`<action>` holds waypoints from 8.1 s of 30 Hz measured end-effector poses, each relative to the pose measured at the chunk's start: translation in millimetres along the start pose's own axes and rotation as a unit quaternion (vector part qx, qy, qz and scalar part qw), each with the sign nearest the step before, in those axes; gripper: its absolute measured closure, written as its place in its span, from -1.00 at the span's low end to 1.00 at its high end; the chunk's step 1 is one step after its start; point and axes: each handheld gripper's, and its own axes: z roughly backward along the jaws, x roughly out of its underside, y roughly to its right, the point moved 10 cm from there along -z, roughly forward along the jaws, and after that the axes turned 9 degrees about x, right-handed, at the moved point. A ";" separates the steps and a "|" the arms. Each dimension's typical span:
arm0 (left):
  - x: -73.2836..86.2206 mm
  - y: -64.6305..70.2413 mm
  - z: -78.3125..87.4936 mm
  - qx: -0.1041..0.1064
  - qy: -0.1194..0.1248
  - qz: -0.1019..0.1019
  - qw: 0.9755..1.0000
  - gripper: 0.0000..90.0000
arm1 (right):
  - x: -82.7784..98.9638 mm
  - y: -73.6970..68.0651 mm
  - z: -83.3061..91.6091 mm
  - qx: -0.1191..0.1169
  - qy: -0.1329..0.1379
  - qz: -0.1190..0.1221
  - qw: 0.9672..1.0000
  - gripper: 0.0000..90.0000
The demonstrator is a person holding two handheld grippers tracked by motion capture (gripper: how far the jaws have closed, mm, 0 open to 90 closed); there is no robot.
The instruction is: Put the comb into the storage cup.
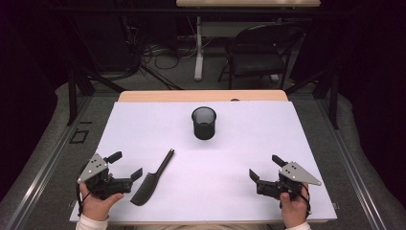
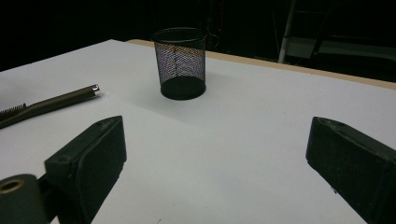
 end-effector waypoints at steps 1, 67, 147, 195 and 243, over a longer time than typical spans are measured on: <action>-2.0 -1.3 0.4 -0.002 0.002 -0.001 1.000 -0.94 | 0.7 0.3 -0.3 0.000 -0.002 0.001 1.000 -0.89; -23.9 -15.2 -83.4 -0.023 -0.176 0.031 0.984 1.00 | 9.7 -0.9 -4.9 -0.006 -0.023 -0.004 1.000 -0.84; 39.7 -24.1 -151.4 -0.022 -0.324 0.031 0.945 1.00 | 13.8 0.9 -6.7 -0.015 -0.033 -0.008 0.999 -0.78; 67.3 -46.0 -71.0 -0.038 -0.292 0.089 0.952 1.00 | 15.2 -1.0 -7.7 -0.017 -0.037 -0.007 0.999 -0.78; 89.0 -4.6 -37.4 -0.013 -0.299 0.069 0.952 1.00 | 14.9 -2.0 -6.9 -0.019 -0.036 -0.005 0.999 -0.77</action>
